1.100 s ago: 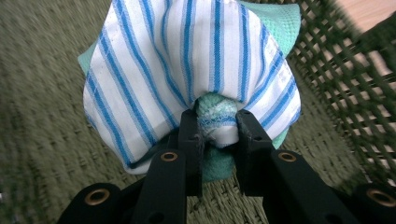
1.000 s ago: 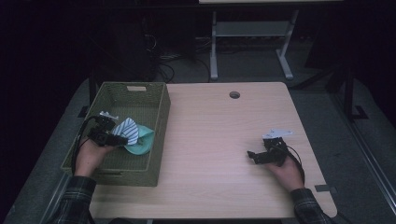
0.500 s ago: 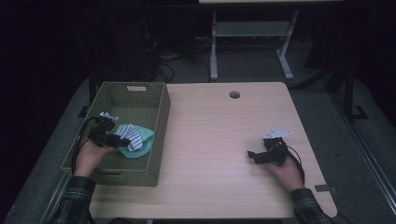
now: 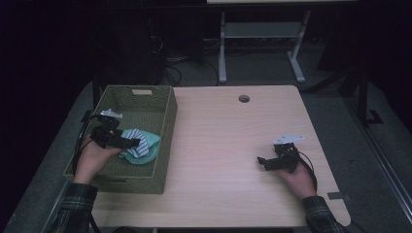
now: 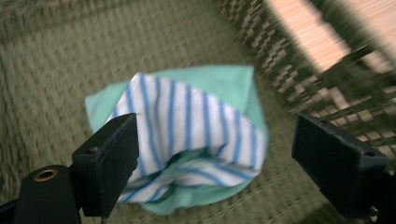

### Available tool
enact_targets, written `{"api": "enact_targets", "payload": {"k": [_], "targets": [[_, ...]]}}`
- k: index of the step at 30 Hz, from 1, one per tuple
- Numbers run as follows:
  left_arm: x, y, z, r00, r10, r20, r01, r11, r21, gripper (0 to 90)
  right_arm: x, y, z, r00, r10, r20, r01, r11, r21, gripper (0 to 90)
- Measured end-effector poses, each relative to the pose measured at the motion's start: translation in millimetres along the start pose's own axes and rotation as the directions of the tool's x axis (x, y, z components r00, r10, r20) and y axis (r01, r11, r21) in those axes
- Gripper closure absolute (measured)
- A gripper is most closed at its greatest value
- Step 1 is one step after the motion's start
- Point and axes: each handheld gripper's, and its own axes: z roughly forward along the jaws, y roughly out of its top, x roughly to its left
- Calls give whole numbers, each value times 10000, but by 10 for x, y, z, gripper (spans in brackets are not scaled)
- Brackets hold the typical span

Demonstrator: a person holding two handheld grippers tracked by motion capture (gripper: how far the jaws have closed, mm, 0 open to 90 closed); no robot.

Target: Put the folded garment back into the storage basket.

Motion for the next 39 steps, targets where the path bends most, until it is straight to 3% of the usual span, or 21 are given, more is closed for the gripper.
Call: {"api": "enact_targets", "payload": {"k": [9, 15, 22, 33, 39], "targets": [[-355, 241, -111, 9963, 560, 646, -506, 9953, -824, 145, -1, 0, 0, 10000, -19, 6, 19, 10000, 4, 97], [-634, 384, -92, 9920, 864, 917, -757, 9905, -1146, 145, -1, 0, 0, 10000, -11, 4, 11, 10000, 5, 97], [-965, 534, -12, 9828, 1303, 1305, -1120, 9840, -1387, 145, -1, 0, 0, 10000, -11, 4, 11, 10000, 3, 97], [-1468, 609, 374, 9622, 1717, 2113, -1421, 9787, -1485, 148, -1, 0, 0, 10000, -14, 2, 14, 10000, 3, 96], [-1723, 592, 649, 9512, 2016, 2335, -1709, 9745, -1452, 148, -1, 0, 0, 10000, -16, 6, 16, 10000, -1, 97]]}}
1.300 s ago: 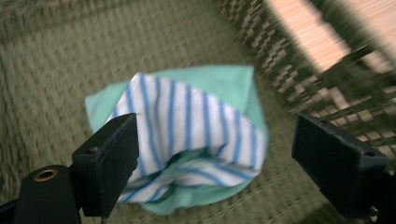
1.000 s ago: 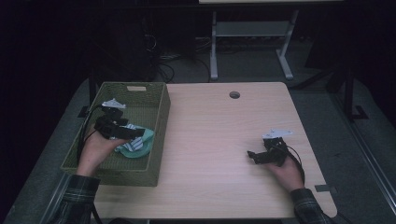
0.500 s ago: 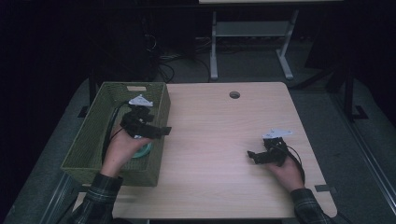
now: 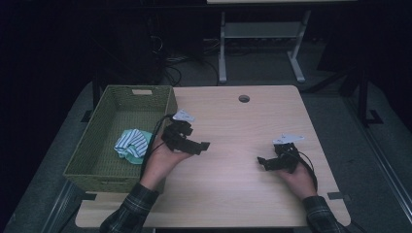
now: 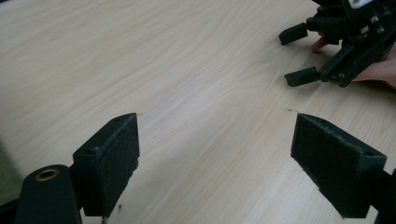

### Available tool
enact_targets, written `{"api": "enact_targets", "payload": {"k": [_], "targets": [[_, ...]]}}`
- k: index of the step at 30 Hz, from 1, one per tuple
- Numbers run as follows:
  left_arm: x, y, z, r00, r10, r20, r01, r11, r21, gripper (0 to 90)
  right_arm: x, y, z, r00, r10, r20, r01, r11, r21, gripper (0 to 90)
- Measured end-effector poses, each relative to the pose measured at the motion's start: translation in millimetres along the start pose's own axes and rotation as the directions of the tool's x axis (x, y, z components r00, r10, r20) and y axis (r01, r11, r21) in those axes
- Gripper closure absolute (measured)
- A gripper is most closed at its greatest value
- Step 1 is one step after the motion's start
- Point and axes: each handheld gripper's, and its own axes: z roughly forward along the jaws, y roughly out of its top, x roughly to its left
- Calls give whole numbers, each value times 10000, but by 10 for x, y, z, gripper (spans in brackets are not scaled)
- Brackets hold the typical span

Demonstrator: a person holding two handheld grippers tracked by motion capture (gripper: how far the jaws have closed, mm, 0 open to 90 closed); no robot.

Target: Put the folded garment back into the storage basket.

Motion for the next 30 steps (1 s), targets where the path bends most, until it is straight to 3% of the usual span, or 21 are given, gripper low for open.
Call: {"api": "enact_targets", "payload": {"k": [10, 16, 30], "targets": [[-140, -182, 472, 9997, 230, -7, -230, 9993, 304, 148, -1, 1, -2, 10000, -9, -6, 9, 10000, 29, 96], [-155, -291, 670, 9993, 311, -210, -304, 9990, 320, 148, 0, 1, -1, 10000, 3, -9, -3, 10000, 22, 96], [-100, -547, 1017, 9969, 621, -475, -565, 9921, 1117, 148, 2, 1, -1, 10000, 23, -13, -23, 10000, 19, 96]]}}
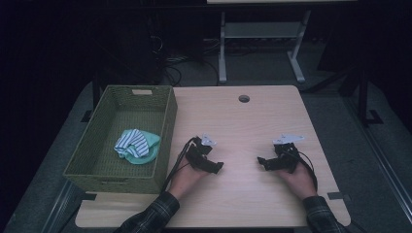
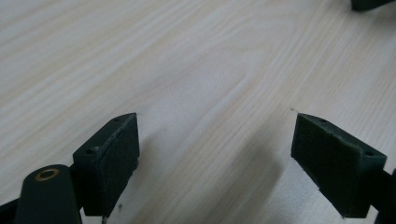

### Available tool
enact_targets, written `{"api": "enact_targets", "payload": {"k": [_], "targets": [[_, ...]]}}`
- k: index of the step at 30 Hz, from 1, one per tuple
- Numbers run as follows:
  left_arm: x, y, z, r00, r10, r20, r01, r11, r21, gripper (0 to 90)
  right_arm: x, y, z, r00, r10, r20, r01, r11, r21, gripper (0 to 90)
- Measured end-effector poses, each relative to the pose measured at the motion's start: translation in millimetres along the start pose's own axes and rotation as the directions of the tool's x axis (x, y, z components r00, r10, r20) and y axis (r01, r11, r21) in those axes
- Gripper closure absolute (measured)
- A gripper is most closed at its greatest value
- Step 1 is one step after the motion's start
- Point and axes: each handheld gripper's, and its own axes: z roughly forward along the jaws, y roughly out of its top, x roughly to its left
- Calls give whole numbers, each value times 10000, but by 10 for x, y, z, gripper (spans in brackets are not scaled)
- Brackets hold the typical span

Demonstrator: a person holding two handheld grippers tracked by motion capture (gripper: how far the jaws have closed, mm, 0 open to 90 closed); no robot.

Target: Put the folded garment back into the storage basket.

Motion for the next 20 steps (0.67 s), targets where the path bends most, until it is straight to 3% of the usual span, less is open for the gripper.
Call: {"api": "enact_targets", "payload": {"k": [6, 20], "targets": [[-24, -33, 20, 9986, 321, -422, -331, 9992, -225, 144, 0, 0, 0, 10000, -2, 1, 2, 10000, 0, 96], [-11, -103, 24, 9982, 515, -311, -537, 9959, -723, 125, 0, 0, 0, 10000, 3, 0, -3, 10000, -2, 96]]}}
